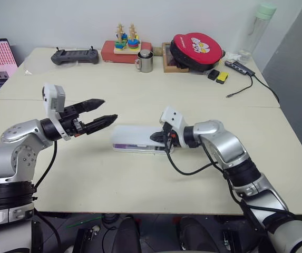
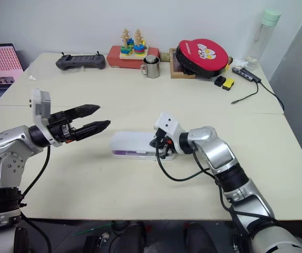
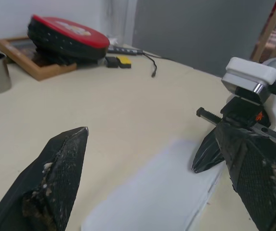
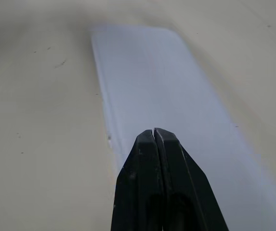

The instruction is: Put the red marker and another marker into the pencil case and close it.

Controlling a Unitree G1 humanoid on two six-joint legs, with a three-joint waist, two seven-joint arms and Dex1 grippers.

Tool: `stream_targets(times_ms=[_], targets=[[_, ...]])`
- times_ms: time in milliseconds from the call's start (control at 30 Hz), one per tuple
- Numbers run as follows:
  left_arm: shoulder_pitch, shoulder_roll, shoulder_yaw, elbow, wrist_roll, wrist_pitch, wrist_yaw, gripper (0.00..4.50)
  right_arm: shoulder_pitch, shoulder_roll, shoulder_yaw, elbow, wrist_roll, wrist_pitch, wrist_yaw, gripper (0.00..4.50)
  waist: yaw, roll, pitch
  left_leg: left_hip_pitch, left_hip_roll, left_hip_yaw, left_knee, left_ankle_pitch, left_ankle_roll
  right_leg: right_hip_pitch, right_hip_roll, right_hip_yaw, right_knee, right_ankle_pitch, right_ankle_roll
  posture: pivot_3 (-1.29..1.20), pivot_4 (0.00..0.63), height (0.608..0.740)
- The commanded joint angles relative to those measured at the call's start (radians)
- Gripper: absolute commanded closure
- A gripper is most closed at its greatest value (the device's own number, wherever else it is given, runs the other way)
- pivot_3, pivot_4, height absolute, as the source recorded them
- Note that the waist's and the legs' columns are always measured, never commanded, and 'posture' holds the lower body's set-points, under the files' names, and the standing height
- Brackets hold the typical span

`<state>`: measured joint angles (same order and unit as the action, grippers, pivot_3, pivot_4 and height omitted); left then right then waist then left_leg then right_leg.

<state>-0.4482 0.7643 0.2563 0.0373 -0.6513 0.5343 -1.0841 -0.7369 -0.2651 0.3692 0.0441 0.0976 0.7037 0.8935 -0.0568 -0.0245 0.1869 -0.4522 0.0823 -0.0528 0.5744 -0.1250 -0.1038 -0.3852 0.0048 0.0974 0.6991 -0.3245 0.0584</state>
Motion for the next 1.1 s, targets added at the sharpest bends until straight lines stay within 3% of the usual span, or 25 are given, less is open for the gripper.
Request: stream_targets(times_ms=[33, 300, 400, 500, 600, 800, 1100], targets=[[0.004, 0.027, -0.039, -0.059, 0.006, 0.006, -0.046, 0.00, 0.078, 0.012, 0.042, -0.060, -0.027, 0.012, -0.064, 4.48, 0.000, -0.001, -0.001, 0.000, 0.000, 0.000, 0.000, 0.000, 0.000, 0.000, 0.000, 0.000, 0.000, 0.000, 0.000, 0.00, 0.150, 0.740], [-0.012, 0.034, -0.084, -0.025, 0.055, -0.025, -0.072, 0.00, 0.098, 0.008, 0.037, 0.013, -0.056, -0.015, -0.134, 4.48, -0.001, -0.001, -0.001, 0.003, 0.000, 0.000, 0.001, 0.000, 0.000, 0.002, 0.000, 0.001, 0.000, -0.001, 0.002, 0.00, 0.150, 0.740], [-0.031, 0.010, -0.089, 0.011, 0.089, -0.049, -0.030, 0.00, 0.108, 0.026, -0.020, -0.029, -0.005, -0.004, -0.142, 4.48, 0.002, -0.001, -0.001, 0.006, 0.000, 0.000, 0.002, 0.000, 0.000, 0.005, 0.000, 0.001, 0.000, -0.002, 0.005, 0.00, 0.150, 0.740], [-0.078, -0.064, -0.063, 0.104, 0.156, -0.085, 0.154, 0.00, 0.156, 0.040, -0.202, -0.126, 0.081, -0.008, -0.205, 4.48, 0.012, -0.001, -0.001, 0.006, 0.000, 0.000, 0.002, 0.001, 0.000, 0.006, 0.000, 0.000, 0.000, -0.002, 0.006, 0.00, 0.150, 0.740], [-0.117, -0.098, -0.087, 0.231, 0.310, -0.200, 0.336, 0.00, 0.218, 0.036, -0.393, -0.163, 0.128, -0.063, -0.306, 4.03, 0.025, -0.001, -0.001, 0.004, 0.000, 0.000, 0.003, 0.001, 0.000, 0.006, 0.000, 0.001, -0.002, -0.001, 0.006, 0.00, 0.150, 0.740], [-0.145, -0.098, -0.025, 0.419, 0.375, -0.340, 0.465, 0.00, 0.314, -0.033, -0.586, -0.202, 0.166, -0.088, -0.394, 2.56, 0.026, -0.001, -0.001, 0.002, 0.000, 0.001, 0.000, 0.000, 0.000, 0.004, 0.000, 0.000, -0.002, 0.000, 0.001, 0.00, 0.150, 0.740], [-0.132, -0.092, 0.003, 0.419, 0.349, -0.324, 0.426, 0.00, 0.351, -0.097, -0.557, -0.183, 0.170, -0.116, -0.390, 0.33, 0.017, -0.001, -0.001, 0.002, 0.000, 0.001, -0.001, 0.000, 0.000, 0.003, 0.000, 0.000, -0.001, 0.000, 0.000, 0.00, 0.150, 0.740]])
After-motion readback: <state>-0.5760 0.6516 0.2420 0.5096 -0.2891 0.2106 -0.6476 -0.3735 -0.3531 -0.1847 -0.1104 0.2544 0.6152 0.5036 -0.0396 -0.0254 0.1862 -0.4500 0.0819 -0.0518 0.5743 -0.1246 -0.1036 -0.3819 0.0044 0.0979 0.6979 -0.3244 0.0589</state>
